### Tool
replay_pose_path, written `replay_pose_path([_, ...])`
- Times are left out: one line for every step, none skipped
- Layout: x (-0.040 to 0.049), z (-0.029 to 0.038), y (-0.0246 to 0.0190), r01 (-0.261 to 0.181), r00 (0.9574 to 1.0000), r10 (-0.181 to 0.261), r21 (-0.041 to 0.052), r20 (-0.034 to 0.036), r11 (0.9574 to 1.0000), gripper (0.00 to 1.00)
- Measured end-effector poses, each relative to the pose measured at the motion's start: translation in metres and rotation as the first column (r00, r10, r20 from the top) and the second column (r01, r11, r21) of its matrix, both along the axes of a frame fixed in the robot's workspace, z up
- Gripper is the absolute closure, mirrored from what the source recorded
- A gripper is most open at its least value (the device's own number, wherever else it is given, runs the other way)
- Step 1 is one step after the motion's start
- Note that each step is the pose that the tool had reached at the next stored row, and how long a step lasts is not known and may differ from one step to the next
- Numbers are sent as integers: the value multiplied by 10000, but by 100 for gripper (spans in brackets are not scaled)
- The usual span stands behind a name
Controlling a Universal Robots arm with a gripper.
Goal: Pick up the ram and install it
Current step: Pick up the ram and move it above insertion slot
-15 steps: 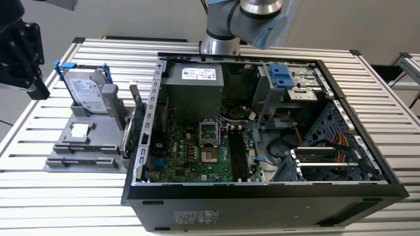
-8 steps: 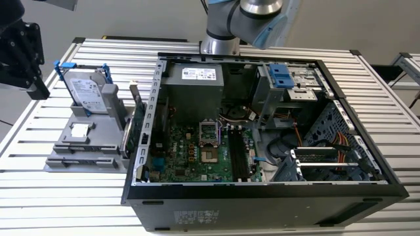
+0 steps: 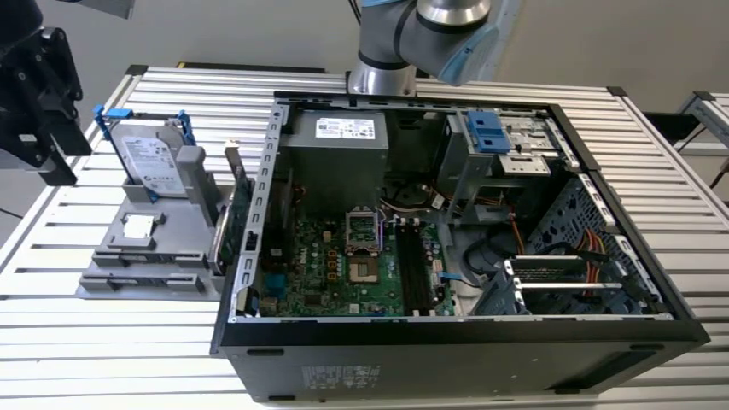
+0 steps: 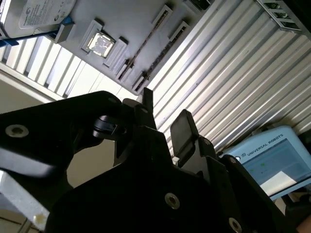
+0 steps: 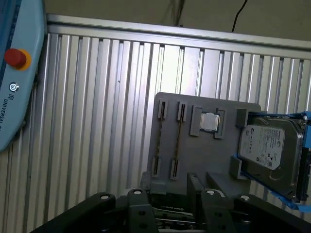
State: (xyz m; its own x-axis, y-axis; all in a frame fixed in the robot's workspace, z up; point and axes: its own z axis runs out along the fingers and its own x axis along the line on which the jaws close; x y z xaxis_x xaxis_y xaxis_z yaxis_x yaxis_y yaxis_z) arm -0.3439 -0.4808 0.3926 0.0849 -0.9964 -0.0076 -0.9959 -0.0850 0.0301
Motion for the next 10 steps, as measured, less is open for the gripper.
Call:
replay_pose_path([0,0,0,0,10000,0,0,0,10000,0])
replay_pose_path([0,0,0,-1,10000,1,0,0,10000,0])
replay_pose_path([0,0,0,-1,10000,1,0,0,10000,0])
replay_pose_path([0,0,0,-2,10000,2,0,0,10000,0])
replay_pose_path([0,0,0,-2,10000,2,0,0,10000,0])
replay_pose_path([0,-1,0,-2,10000,2,0,1,10000,0])
replay_pose_path([0,-2,0,-3,10000,3,-1,-1,10000,0])
replay_pose_path([1,-7,1,-2,10000,2,3,1,10000,0])
replay_pose_path([0,-11,1,-2,10000,2,13,0,10000,0])
replay_pose_path([-1,-17,1,0,10000,0,31,-1,10000,0])
